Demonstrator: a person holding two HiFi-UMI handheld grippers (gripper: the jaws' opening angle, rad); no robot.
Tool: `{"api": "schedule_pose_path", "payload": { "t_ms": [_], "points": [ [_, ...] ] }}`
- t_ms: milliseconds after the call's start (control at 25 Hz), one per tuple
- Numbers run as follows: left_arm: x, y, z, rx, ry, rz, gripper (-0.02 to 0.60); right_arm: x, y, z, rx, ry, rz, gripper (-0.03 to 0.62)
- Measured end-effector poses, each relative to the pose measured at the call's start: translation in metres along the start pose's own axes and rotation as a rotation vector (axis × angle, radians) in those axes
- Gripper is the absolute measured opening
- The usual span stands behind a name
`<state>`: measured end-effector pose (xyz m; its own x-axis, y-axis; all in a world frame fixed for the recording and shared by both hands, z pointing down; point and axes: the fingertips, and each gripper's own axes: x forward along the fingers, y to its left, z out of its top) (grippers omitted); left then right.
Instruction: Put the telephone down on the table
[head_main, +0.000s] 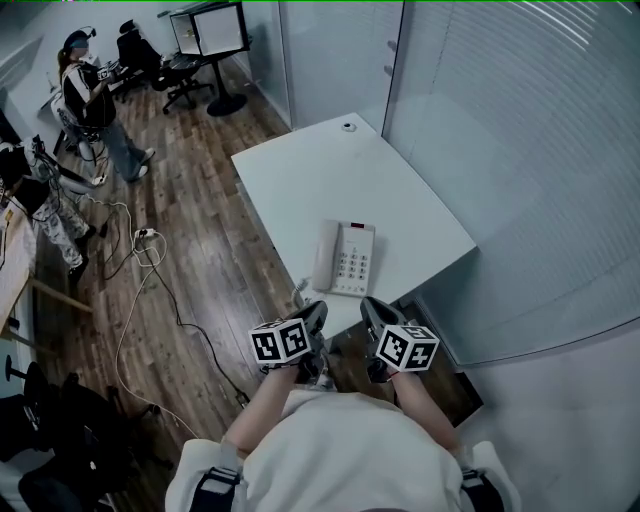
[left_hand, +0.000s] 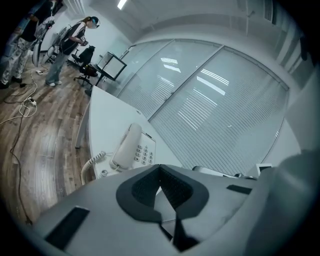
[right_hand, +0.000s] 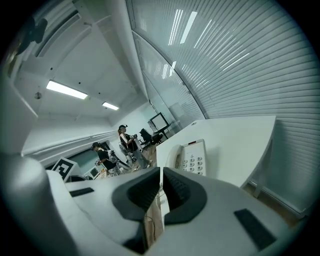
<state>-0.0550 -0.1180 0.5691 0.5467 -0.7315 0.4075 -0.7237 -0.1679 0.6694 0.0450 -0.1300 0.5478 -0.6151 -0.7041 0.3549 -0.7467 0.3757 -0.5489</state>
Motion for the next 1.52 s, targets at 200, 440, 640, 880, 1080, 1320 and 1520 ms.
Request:
{"api": "schedule_pose_path", "payload": {
  "t_ms": [200,440,640,880,1080,1320,1520],
  "points": [
    [-0.021,-0.015,-0.021,0.004,0.003,-0.001,0.021,-0.025,0.011,-0.012,-0.004,-0.001,0.023,0.034],
    [-0.035,-0.026,-0.038,0.009,0.014,-0.002,0.021,-0.043,0.017,-0.025,0.002,0.004,0.037,0.034],
    [-0.049,-0.031,-0.057,0.015,0.019,-0.003,0.021,-0.058,0.023,-0.039,-0.007,0.012,0.045,0.034],
    [-0.062,-0.031,-0.070,0.023,0.014,0.011,0.021,-0.065,0.035,-0.050,-0.044,0.032,0.064,0.034],
    [-0.071,-0.028,-0.084,0.027,0.015,0.023,0.021,-0.074,0.043,-0.057,-0.068,0.031,0.082,0.034],
    [-0.079,-0.033,-0.088,0.021,0.010,0.022,0.021,-0.080,0.044,-0.060,-0.063,0.038,0.076,0.034],
    [-0.078,-0.035,-0.090,0.020,0.008,0.022,0.021,-0.082,0.041,-0.061,-0.076,0.031,0.066,0.030]
  ]
}}
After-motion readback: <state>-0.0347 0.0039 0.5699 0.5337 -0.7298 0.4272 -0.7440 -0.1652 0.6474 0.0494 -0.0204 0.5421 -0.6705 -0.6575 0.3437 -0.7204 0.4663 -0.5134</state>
